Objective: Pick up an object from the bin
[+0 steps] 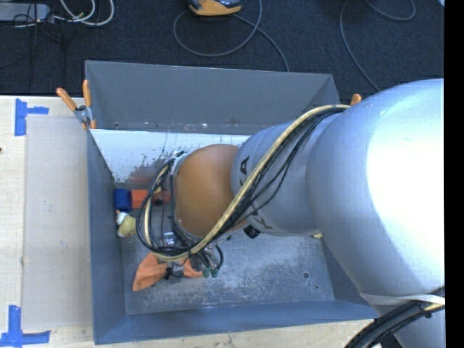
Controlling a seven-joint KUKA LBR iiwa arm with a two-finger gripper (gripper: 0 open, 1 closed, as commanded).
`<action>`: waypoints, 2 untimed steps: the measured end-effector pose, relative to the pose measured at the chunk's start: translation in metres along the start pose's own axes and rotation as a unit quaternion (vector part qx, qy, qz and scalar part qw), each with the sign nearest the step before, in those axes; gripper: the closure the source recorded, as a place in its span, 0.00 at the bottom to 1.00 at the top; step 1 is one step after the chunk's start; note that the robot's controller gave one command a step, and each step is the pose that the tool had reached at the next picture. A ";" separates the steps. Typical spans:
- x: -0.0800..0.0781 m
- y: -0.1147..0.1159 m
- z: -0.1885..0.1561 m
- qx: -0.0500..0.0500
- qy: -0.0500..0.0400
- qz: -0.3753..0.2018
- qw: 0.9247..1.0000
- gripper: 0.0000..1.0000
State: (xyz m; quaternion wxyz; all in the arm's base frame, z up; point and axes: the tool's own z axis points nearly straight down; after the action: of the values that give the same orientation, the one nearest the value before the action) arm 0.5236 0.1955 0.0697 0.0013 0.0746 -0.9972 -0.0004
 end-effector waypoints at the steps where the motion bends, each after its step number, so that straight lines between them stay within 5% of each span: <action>1: 0.000 0.000 0.000 0.000 0.000 0.000 1.000 1.00; 2: 0.008 -0.002 0.000 0.000 0.000 -0.092 0.996 1.00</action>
Offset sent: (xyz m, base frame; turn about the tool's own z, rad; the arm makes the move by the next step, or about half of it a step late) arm -0.0147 -0.0075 0.0003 -0.3423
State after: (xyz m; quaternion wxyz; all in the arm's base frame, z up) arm 0.5159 0.1926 0.0698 0.0010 0.1658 -0.9862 -0.0005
